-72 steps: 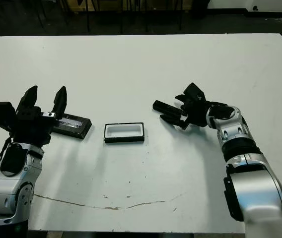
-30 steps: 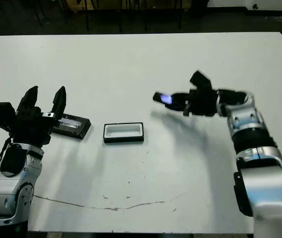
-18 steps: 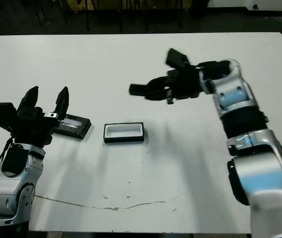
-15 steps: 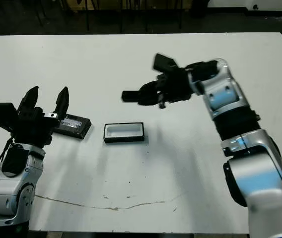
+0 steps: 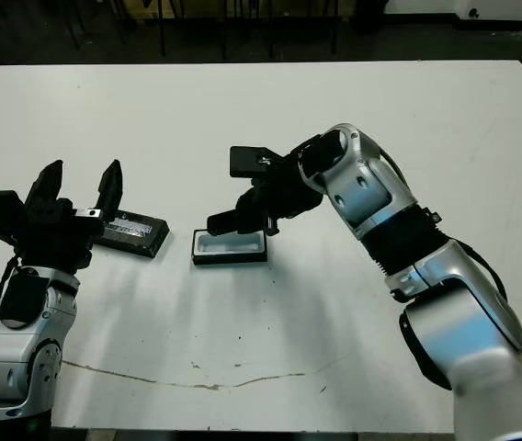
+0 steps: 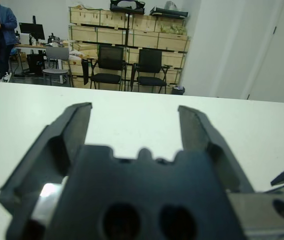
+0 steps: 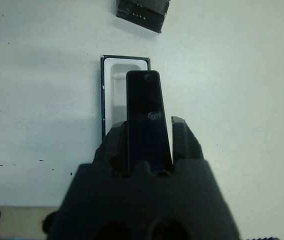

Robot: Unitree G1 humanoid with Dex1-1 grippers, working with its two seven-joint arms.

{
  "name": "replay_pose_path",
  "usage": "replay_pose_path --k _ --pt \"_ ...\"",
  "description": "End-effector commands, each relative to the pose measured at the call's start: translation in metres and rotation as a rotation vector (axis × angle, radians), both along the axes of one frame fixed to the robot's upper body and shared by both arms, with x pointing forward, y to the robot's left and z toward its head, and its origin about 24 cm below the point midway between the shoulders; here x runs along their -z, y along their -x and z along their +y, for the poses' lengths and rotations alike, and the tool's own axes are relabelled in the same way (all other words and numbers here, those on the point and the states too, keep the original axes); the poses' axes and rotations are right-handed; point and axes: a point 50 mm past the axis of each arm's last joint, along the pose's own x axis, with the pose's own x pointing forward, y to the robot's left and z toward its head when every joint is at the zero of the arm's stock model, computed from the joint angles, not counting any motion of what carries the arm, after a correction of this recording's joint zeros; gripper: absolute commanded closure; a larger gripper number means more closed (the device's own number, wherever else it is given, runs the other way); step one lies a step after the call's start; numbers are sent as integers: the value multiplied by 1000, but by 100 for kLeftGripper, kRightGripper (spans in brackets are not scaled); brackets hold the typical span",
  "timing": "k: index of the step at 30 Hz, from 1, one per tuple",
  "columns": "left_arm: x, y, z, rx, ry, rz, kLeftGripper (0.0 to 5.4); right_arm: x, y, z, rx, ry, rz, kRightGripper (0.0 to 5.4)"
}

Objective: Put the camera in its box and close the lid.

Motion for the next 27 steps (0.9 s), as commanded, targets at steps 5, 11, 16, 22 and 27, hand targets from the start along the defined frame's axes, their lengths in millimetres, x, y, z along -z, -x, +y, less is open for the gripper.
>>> replay_pose_path --k 5,11,16,22,27 --pt "5 1 3 -16 -5 34 115 7 1 2 -9 29 25 452" --pt "4 1 3 -10 3 32 97 13 1 2 -13 34 38 452" --pt "4 1 2 -13 -6 30 82 13 2 5 -20 47 30 452" --pt "5 1 1 -19 2 32 89 15 3 10 -44 54 27 452" --pt "5 1 1 -22 5 31 117 16 5 13 -68 59 3 452"
